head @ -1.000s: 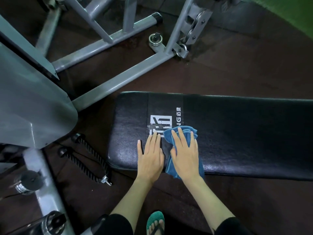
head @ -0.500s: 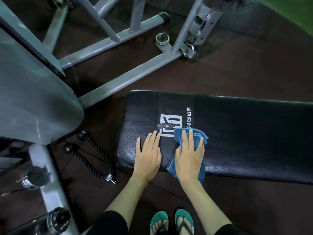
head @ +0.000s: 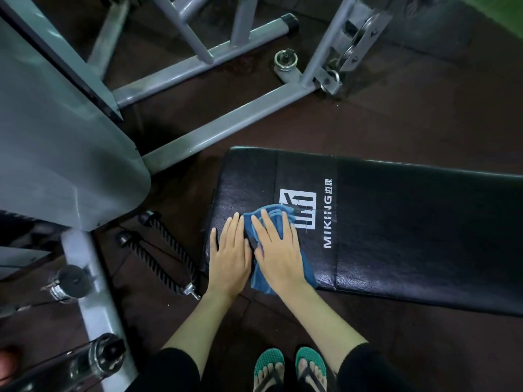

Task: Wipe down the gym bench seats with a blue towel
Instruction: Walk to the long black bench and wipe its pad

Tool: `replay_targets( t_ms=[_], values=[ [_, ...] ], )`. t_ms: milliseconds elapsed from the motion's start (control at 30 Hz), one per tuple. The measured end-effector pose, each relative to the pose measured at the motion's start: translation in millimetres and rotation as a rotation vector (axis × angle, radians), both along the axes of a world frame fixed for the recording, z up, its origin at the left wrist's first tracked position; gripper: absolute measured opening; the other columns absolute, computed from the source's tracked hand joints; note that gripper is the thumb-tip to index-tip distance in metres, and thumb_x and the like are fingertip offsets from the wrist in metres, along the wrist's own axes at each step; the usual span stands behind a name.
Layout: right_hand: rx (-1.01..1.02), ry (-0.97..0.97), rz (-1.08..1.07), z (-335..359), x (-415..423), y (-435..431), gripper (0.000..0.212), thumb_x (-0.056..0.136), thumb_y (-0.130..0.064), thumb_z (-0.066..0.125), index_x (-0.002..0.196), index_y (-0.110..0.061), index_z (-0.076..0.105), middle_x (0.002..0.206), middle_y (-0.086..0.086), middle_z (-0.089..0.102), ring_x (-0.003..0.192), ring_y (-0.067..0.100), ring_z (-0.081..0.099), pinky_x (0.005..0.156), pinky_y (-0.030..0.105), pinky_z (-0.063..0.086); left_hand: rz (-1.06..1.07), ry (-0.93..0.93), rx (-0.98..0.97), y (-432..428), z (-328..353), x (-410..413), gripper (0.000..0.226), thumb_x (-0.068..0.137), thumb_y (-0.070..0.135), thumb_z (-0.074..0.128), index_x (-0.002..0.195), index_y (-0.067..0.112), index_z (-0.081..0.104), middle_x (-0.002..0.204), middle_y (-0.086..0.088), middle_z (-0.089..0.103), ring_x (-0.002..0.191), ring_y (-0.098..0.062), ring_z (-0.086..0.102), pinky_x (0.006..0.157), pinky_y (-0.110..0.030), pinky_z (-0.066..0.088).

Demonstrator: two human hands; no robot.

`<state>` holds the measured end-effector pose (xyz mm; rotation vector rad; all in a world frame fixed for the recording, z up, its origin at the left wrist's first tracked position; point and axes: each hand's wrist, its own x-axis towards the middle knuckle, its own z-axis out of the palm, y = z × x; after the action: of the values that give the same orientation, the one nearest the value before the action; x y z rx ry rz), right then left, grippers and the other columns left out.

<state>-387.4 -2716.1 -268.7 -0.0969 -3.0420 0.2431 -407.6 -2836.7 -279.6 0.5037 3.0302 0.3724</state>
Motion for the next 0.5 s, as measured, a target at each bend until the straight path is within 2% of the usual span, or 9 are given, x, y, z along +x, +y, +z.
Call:
replay_targets(
  t_ms=[100,200,333,433,500],
  values=[
    [-0.004,0.0,0.111,-1.7,12.5,21.6,0.068,0.068,-0.029,0.078,0.131,-0.02,0.054,0.138,0.002,0.052,0.125,0.035,0.05,0.098,0.049,0.046,0.008,-0.017,-0.01,3.5,1.5,4.9,0.051,0.096,0.025,0.025,0.141,0.005,0.039,0.147,-0.009,0.04,0.137,-0.021,0.034,0.112,-0.046,0.018],
    [0.011,0.002,0.088,-0.6,26.4,51.8,0.067,0.07,-0.024,0.077,0.132,-0.02,0.052,0.14,0.003,0.05,0.127,0.037,0.047,0.101,0.051,0.039,-0.042,-0.017,-0.019,10.3,3.6,8.0,0.051,0.096,0.026,0.027,0.141,0.006,0.04,0.147,-0.008,0.04,0.136,-0.022,0.036,0.111,-0.048,0.02],
    [-0.094,-0.009,-0.227,3.2,40.4,88.3,0.065,0.075,-0.01,0.071,0.136,-0.017,0.048,0.145,0.004,0.043,0.131,0.042,0.039,0.103,0.054,0.036,-0.099,-0.026,-0.014,30.4,8.4,12.9,0.052,0.095,0.025,0.028,0.141,0.007,0.041,0.147,-0.007,0.041,0.135,-0.022,0.039,0.109,-0.049,0.021],
    [-0.166,-0.051,-0.467,8.4,37.3,80.0,0.059,0.083,-0.01,0.064,0.138,-0.015,0.045,0.149,0.007,0.037,0.134,0.046,0.03,0.105,0.056,0.032,-0.141,-0.034,-0.022,47.4,9.6,18.1,0.052,0.095,0.025,0.029,0.142,0.007,0.039,0.148,-0.006,0.039,0.135,-0.021,0.039,0.109,-0.049,0.023],
    [-0.218,-0.084,-0.534,10.5,32.9,68.8,0.059,0.086,-0.011,0.062,0.141,-0.014,0.041,0.152,0.006,0.032,0.137,0.045,0.026,0.109,0.055,0.028,-0.149,-0.04,-0.031,55.8,9.3,19.9,0.052,0.094,0.025,0.028,0.142,0.007,0.038,0.148,-0.006,0.039,0.135,-0.02,0.039,0.108,-0.049,0.024]
  ],
)
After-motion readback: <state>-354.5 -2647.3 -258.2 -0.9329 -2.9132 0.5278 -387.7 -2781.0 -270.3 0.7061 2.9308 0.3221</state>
